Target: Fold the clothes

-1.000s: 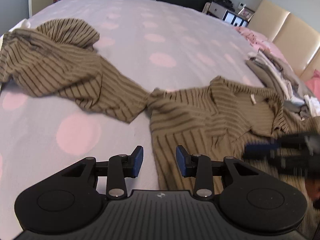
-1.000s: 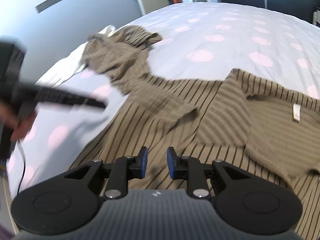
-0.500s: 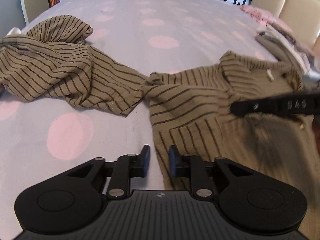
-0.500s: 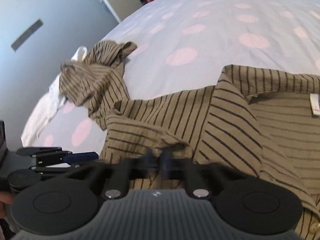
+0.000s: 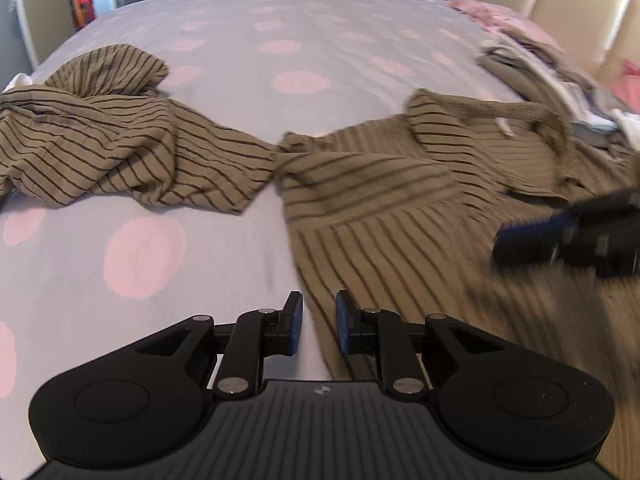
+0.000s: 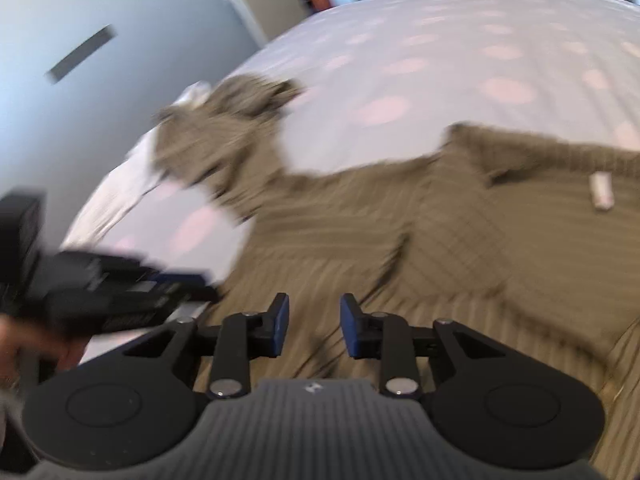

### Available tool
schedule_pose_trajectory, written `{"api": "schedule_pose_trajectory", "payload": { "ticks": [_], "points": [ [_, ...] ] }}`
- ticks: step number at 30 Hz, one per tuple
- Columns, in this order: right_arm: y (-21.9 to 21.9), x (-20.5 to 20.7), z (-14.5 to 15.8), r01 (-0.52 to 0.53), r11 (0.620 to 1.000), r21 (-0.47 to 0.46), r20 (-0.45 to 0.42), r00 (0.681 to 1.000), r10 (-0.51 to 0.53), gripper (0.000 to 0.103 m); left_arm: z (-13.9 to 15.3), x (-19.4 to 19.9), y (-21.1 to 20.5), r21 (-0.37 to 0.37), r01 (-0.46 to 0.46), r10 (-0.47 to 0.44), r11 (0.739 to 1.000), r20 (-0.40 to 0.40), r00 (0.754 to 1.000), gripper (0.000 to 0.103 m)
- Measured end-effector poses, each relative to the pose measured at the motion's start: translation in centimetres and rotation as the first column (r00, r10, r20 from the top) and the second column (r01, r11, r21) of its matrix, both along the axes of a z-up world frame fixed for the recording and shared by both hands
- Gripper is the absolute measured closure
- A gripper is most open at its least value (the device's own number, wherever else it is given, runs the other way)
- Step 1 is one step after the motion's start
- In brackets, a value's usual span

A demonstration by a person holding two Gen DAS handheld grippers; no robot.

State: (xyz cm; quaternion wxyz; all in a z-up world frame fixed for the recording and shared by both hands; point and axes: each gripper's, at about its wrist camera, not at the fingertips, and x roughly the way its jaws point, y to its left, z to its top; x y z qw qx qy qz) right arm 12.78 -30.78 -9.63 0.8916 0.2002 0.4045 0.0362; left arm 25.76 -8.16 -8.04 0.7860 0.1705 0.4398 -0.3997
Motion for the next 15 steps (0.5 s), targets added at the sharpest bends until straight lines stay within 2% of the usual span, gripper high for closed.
{"api": "schedule_pose_trajectory", "payload": {
  "ticks": [3,6,8,10,12,15],
  "points": [
    [1.6,-1.4,-0.5,-0.036,0.999,-0.007,-0.018,0.999,0.035,0.083,1.1,-1.9,0.8,-0.028,0.057,-0.057,0.998,-0.017,0.998,0.087],
    [3.3,-2.9,-1.1,-0.071,0.997,-0.013,-0.036,0.997,0.071,0.086,1.1,-4.2,1.2,-0.010,0.118,-0.119,0.993,-0.041,0.992,0.087],
    [4.4,-3.9,-1.4,-0.095,0.995,-0.017,-0.048,0.994,0.094,0.087,0.3,-5.7,1.2,0.037,0.152,-0.149,0.988,-0.057,0.987,0.087],
    [5.5,-4.8,-1.8,-0.119,0.993,-0.020,-0.060,0.991,0.117,0.087,-1.0,-7.1,1.1,0.117,0.181,-0.173,0.977,-0.071,0.982,0.087],
    [6.5,-5.8,-2.2,-0.142,0.990,-0.023,-0.073,0.987,0.140,0.089,-1.9,-7.9,1.3,0.193,0.191,-0.185,0.962,-0.052,0.981,0.087],
    [6.0,-7.8,-1.3,-0.143,0.988,-0.053,-0.075,0.987,0.139,0.083,-1.3,-8.3,1.5,0.236,0.163,-0.158,0.958,-0.038,0.987,0.087]
  ]
}}
